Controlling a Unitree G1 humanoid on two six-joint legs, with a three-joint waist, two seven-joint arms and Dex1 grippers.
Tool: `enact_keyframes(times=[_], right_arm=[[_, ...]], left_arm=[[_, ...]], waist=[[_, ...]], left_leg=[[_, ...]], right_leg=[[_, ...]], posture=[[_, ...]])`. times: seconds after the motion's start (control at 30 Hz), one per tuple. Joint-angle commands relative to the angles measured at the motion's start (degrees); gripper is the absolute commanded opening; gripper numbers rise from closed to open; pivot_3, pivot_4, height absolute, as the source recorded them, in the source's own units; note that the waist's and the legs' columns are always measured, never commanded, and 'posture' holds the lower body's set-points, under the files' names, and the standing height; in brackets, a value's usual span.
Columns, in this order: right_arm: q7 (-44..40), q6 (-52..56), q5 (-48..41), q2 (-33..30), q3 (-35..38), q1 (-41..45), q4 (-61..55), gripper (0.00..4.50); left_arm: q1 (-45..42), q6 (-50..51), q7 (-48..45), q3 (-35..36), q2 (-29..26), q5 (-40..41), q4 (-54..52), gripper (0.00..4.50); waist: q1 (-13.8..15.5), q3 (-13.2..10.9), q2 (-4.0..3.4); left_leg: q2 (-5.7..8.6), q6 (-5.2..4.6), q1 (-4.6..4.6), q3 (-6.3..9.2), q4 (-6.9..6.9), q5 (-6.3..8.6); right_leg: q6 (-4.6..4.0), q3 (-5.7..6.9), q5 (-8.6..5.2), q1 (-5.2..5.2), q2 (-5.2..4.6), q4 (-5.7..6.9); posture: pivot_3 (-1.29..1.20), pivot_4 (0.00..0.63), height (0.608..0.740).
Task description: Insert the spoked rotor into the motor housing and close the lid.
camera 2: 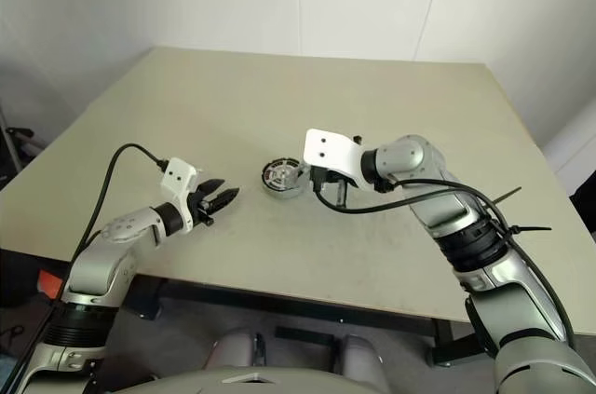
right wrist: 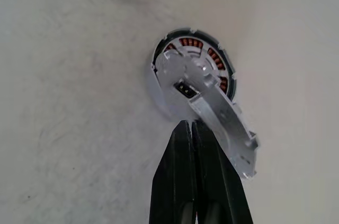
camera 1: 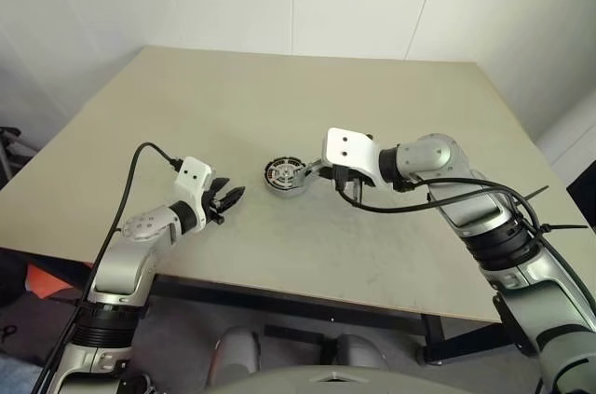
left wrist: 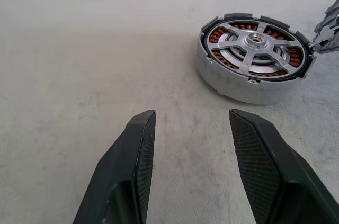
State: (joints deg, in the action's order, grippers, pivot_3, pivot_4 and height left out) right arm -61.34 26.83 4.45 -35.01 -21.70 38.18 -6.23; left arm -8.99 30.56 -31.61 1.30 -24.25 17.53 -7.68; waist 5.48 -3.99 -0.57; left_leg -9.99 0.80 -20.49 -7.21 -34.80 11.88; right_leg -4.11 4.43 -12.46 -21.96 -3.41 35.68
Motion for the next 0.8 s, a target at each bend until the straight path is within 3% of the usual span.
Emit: enact_keyframes(times=[0.03,0.8], right_arm=[[2.0,-1.3,1.2,1.9,-0.2,3.2,4.1,0.01],[8.8,-7.5,4.8,17.7,-2.9,10.3,25.0,0.01]], left_arm=[[-0.4,-0.4,0.3,0.9,-0.5,0.1,-2.1,2.33],[0.6,0.4,1.3,1.2,-0.4,0.2,-3.8,2.33]], waist=[[0.0,0.0,0.00],[-0.2,0.0,0.00]], left_leg=[[0.00,0.00,0.01,0.00,0.00,0.00],[-0.05,0.04,-0.09,0.00,0.00,-0.02]], right_leg=[[0.00,0.00,0.00,0.00,0.00,0.00],[-0.10,0.00,0.05,-0.08,0.05,0.00]], posture=[[0.00,0.000,0.740],[0.00,0.000,0.740]])
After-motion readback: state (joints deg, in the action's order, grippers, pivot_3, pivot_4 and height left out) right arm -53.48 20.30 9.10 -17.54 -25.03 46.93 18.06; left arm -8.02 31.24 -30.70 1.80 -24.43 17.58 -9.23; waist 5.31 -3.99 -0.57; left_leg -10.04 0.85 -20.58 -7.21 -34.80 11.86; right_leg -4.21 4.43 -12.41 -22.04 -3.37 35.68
